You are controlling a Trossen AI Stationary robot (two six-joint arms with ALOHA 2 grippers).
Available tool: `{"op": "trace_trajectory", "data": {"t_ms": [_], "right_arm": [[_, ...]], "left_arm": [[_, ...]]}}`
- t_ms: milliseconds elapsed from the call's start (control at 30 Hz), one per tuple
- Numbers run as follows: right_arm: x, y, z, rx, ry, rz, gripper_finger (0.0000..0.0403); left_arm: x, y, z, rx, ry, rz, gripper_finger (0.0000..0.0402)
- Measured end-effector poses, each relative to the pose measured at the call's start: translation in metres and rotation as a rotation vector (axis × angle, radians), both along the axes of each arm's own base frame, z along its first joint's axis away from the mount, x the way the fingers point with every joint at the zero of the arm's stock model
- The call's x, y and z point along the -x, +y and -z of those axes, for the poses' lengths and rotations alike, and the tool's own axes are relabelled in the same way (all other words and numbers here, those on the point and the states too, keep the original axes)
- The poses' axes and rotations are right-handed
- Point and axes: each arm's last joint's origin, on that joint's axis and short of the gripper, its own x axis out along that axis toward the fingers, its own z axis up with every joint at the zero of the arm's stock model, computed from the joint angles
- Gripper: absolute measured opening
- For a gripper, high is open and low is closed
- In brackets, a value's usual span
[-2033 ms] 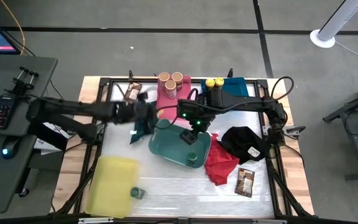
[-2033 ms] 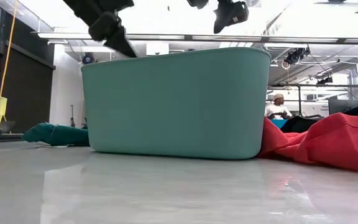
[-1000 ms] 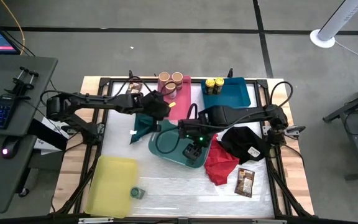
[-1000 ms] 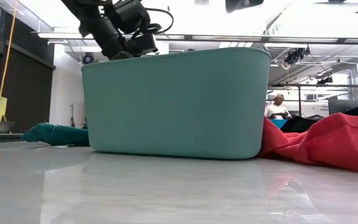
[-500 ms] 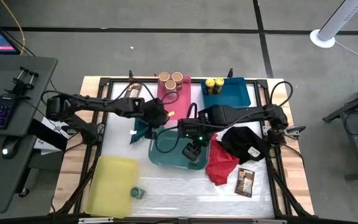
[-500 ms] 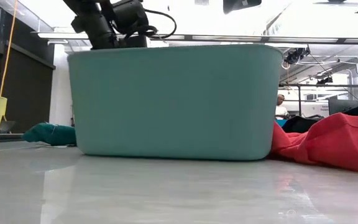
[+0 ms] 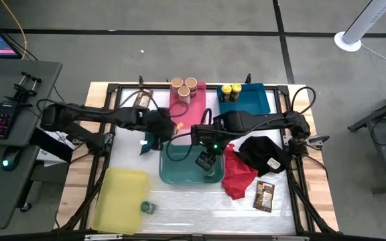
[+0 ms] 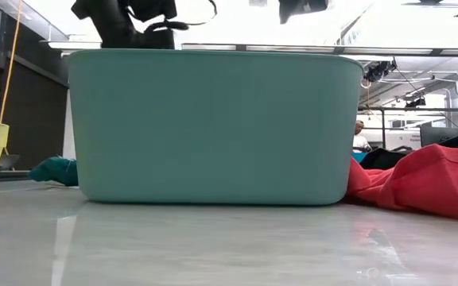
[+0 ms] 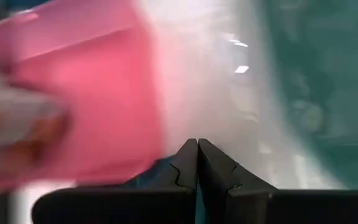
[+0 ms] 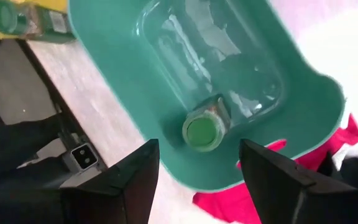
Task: Sort spices by type
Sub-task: Adjust the green bin, then put the green seasoning bottle into the green bin
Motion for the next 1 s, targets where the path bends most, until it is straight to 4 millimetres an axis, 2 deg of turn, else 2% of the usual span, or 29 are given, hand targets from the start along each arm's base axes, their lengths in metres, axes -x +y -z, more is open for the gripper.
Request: {"op": "trace_trajectory", "data": {"t_ms": [133, 233, 333, 500, 633, 733, 833, 1000], "right_arm": [[-0.001, -0.005, 0.000, 0.029, -0.008, -0.001, 0.0215], [-0.001, -0.009, 0.000, 0.045, -0.013, -0.020, 0.0215], [-0.002, -0.014, 0.000, 0.072, -0.018, -0.021, 0.0215], [-0.003, -0.022, 0.000, 0.124, -0.027, -0.045, 0.0215], [-0.003, -0.027, 0.000, 0.139, -0.030, -0.073, 0.0215], [-0.002, -0.032, 0.001, 0.147, -0.016, -0.090, 0.0215], [0.000, -0.038, 0.001, 0.156, 0.002, -0.105, 0.0215], [0.002, -0.048, 0.002, 0.166, 0.027, -0.122, 0.0215]], "left_arm": [[0.020, -0.001, -0.027, 0.017, -0.072, -0.106, 0.0000], [0.040, -0.013, -0.051, 0.188, -0.154, -0.120, 0.0002], [0.062, -0.034, -0.071, 0.367, -0.223, -0.108, 0.0017], [0.096, -0.079, -0.092, 0.616, -0.275, -0.044, 0.0084], [0.107, -0.115, -0.099, 0.769, -0.257, 0.041, 0.0157], [0.106, -0.140, -0.102, 0.779, -0.189, 0.107, 0.0209], [0.101, -0.162, -0.101, 0.698, -0.076, 0.167, 0.0249], [0.092, -0.191, -0.092, 0.493, 0.097, 0.271, 0.0280]]}}
